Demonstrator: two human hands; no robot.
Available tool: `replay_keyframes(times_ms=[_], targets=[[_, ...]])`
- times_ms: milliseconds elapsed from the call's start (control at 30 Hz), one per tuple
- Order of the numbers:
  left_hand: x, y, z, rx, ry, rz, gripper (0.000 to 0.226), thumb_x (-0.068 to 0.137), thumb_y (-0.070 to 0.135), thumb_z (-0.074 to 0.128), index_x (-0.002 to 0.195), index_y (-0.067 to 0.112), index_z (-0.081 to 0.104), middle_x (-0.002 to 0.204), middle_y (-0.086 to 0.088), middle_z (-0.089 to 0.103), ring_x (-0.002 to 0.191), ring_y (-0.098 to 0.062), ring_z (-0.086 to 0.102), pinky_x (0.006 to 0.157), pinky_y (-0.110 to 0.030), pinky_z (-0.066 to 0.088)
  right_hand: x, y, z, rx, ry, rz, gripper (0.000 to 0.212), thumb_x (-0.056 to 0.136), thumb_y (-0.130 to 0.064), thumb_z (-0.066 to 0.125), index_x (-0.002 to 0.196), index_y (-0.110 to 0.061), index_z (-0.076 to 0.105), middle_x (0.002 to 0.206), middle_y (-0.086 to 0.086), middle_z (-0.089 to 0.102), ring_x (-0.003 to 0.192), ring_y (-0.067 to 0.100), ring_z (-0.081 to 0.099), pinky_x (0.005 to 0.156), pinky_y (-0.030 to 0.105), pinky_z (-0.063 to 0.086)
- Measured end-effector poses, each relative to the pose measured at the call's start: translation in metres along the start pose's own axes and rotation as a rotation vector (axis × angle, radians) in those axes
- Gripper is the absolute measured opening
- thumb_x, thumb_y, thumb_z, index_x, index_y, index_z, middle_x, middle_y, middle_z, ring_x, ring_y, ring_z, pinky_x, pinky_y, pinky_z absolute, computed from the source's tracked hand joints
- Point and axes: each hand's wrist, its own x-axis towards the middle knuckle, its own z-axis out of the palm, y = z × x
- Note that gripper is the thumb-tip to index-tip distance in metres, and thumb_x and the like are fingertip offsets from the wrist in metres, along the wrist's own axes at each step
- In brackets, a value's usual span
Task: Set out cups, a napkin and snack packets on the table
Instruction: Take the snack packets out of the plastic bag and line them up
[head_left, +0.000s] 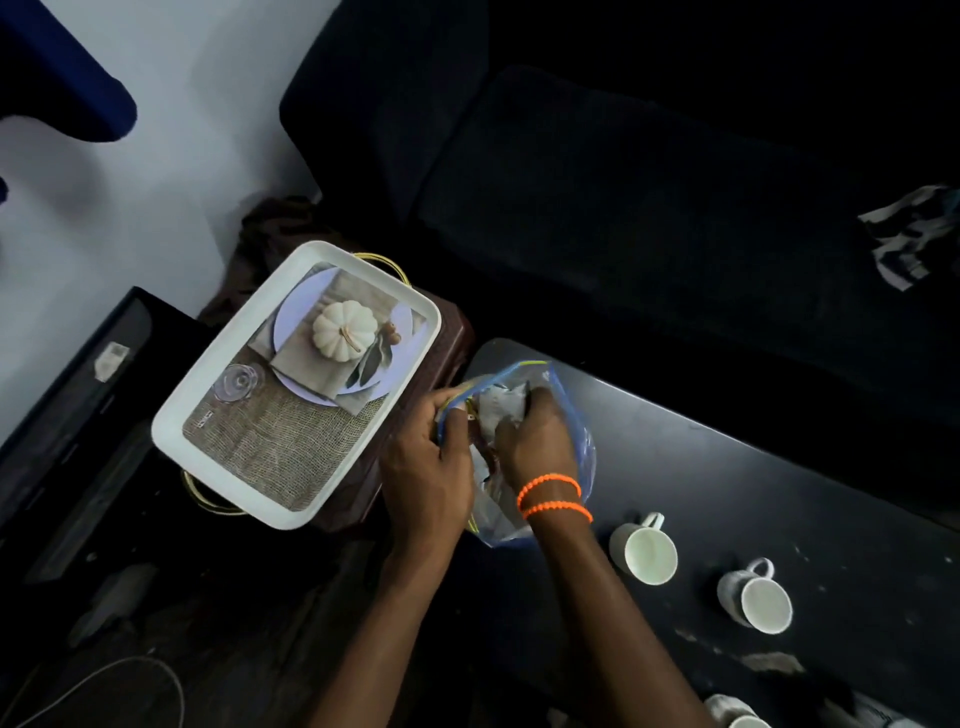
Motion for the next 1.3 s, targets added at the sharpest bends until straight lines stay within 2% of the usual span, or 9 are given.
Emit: replay_keyframes(times_ms=[100,267,433,567,700,867,967,1133,1300], targets=[[0.008,-0.001,-0.005,-0.020,0.039,-0.042,0.014,0.096,0.015,0.063,0.100,0.021,0.075,0.077,0.018,0.067,0.075,0.018,0.059,0.067,-0.001,0.038,-0.049,-0.014,-0.038,-0.147,0.130,-0.239,0.019,0.082,-0.023,0.067,0.101,-0.020,0.064,0.089,0.003,0.073,0.082,0.026,0.069,0.070,0.033,0.053],[0.019,-0.006,-0.014,-0.002,0.076,-0.100,0.012,0.098,0.021,0.063,0.096,0.018,0.075,0.065,0.014,0.058,0.064,0.010,0.056,0.060,-0.025,0.034,-0.112,-0.007,-0.102,0.104,0.414,-0.385,0.040,0.081,-0.035,0.076,0.118,-0.038,0.063,0.097,-0.022,0.072,0.080,-0.003,0.071,0.069,0.006,0.051],[0.024,-0.005,-0.021,-0.017,0.068,-0.122,0.014,0.098,0.023,0.063,0.099,0.020,0.076,0.069,0.013,0.062,0.068,0.011,0.058,0.059,-0.013,0.037,-0.069,0.049,-0.120,-0.032,0.603,-0.396,0.037,0.083,-0.020,0.078,0.116,-0.027,0.062,0.106,-0.009,0.066,0.092,0.009,0.064,0.079,0.023,0.049],[0.020,-0.007,-0.020,-0.037,0.042,-0.128,0.012,0.098,0.025,0.063,0.096,0.022,0.075,0.064,0.014,0.059,0.062,0.003,0.057,0.059,-0.017,0.039,-0.010,0.091,-0.083,-0.300,0.415,-0.357,0.041,0.074,-0.004,0.078,0.112,-0.006,0.064,0.109,0.018,0.061,0.098,0.038,0.057,0.080,0.034,0.042],[0.013,-0.008,-0.015,-0.065,0.016,-0.112,0.009,0.095,0.023,0.064,0.091,0.025,0.072,0.066,0.025,0.062,0.061,0.005,0.056,0.057,-0.010,0.039,0.006,0.100,-0.060,-0.417,0.050,-0.191,0.043,0.076,-0.019,0.085,0.114,-0.004,0.072,0.116,0.019,0.069,0.111,0.041,0.060,0.094,0.044,0.050],[0.006,-0.015,-0.010,-0.103,-0.055,-0.096,0.011,0.095,0.028,0.062,0.096,0.036,0.070,0.080,0.023,0.069,0.074,0.003,0.063,0.066,-0.011,0.046,-0.034,0.041,-0.068,0.114,0.528,-0.470,0.003,0.089,-0.030,0.071,0.090,-0.028,0.070,0.084,-0.011,0.071,0.073,0.006,0.069,0.068,0.021,0.056],[0.003,-0.017,-0.008,-0.143,-0.093,-0.114,0.018,0.093,0.036,0.059,0.104,0.030,0.071,0.094,0.013,0.075,0.090,-0.006,0.069,0.085,-0.034,0.057,-0.039,0.005,-0.037,0.091,0.248,-0.577,0.007,0.088,-0.028,0.069,0.092,-0.025,0.074,0.083,-0.011,0.074,0.076,0.003,0.070,0.071,0.010,0.052],[0.002,-0.012,-0.005,-0.171,-0.074,-0.124,0.029,0.089,0.038,0.055,0.108,0.024,0.072,0.101,0.004,0.077,0.097,-0.016,0.071,0.091,-0.048,0.057,0.032,0.017,0.041,-0.461,-0.269,-0.035,0.050,0.084,-0.025,0.071,0.130,-0.009,0.057,0.126,0.016,0.066,0.118,0.033,0.063,0.097,0.035,0.048],[0.002,-0.010,-0.004,-0.188,-0.097,-0.149,0.021,0.092,0.027,0.057,0.106,0.030,0.072,0.102,0.007,0.076,0.098,-0.015,0.072,0.091,-0.047,0.058,0.053,0.038,0.061,-0.467,-0.333,0.044,0.052,0.076,-0.027,0.080,0.124,-0.013,0.065,0.121,0.011,0.070,0.114,0.030,0.065,0.087,0.031,0.049]])
